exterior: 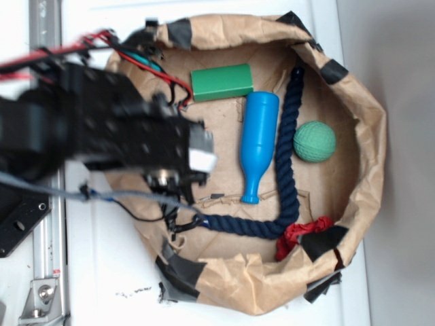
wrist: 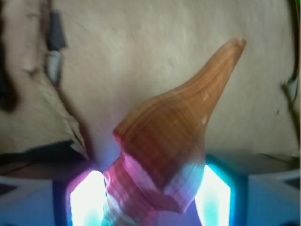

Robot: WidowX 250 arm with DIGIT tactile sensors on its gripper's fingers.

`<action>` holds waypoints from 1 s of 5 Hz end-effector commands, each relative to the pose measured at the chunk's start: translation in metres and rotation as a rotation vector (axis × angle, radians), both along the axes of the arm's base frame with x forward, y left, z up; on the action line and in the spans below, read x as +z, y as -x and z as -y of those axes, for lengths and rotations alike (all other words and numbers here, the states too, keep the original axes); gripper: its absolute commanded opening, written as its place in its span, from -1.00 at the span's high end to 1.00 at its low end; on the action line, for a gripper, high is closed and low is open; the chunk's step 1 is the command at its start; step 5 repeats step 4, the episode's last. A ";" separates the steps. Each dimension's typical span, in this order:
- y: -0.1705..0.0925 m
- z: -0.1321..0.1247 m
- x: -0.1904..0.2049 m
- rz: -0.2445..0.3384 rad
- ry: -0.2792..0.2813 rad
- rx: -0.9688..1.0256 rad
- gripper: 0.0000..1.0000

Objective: Grab the shell.

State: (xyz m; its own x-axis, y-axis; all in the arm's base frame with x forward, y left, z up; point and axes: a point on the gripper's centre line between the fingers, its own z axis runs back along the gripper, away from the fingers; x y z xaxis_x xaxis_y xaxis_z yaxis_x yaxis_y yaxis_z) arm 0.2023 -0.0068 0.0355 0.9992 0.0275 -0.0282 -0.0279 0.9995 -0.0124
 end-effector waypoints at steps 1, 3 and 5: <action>-0.030 0.003 0.114 0.323 0.106 0.027 1.00; -0.046 0.006 0.123 0.272 0.083 0.095 1.00; -0.049 0.008 0.118 0.267 0.061 0.092 1.00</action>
